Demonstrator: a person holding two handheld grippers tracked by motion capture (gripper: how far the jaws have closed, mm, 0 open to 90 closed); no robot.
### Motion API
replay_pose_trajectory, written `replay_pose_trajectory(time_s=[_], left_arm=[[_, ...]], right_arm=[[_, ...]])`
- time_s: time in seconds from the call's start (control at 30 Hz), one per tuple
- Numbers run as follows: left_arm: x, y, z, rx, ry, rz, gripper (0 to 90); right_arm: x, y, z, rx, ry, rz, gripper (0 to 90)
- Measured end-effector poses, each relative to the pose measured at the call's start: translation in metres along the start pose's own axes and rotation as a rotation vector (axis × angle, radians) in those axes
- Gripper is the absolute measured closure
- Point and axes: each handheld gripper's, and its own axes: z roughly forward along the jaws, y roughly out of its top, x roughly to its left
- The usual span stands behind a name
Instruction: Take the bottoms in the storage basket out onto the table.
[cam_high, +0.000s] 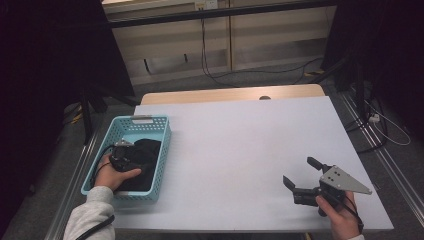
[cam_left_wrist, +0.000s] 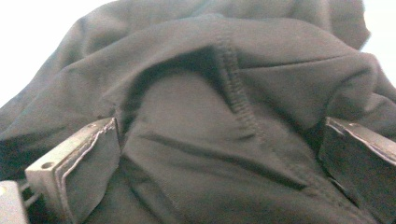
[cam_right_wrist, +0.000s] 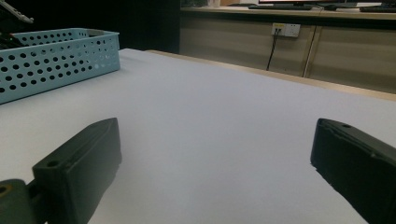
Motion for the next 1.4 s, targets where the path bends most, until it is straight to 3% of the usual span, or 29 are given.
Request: replay_pose_trajectory(time_s=[0.2,0.27,0.43,0.57,0.67,1.03,1.17,1.4], left_arm=[[-0.004,0.006,0.002,0.045,0.004,-0.007,0.0],[-0.009,0.009,0.002,0.084,-0.002,0.004,0.1],[-0.015,0.011,0.003,0.093,-0.004,0.017,1.5],[-0.017,0.013,0.0,0.108,-0.014,0.024,10.1],[-0.02,0.015,-0.004,0.117,-0.053,0.05,21.3],[-0.021,0.017,-0.007,0.123,-0.125,0.035,54.5],[-0.021,0.017,-0.007,0.121,-0.135,0.028,59.5],[-0.023,0.018,-0.006,0.127,-0.137,-0.025,66.7]], right_arm=[[0.001,0.0,0.001,0.0,0.002,-0.001,1.1],[0.001,0.0,0.001,-0.002,0.005,-0.002,1.1],[0.001,0.0,0.001,0.0,0.005,-0.002,1.1],[0.002,0.001,0.002,-0.003,0.009,-0.005,1.1],[0.002,0.001,0.002,-0.001,0.009,-0.007,1.1],[0.003,0.001,0.003,0.0,0.014,-0.009,1.0],[0.002,0.001,0.004,-0.001,0.009,-0.006,0.8],[0.002,0.001,0.004,0.001,0.009,-0.003,0.8]])
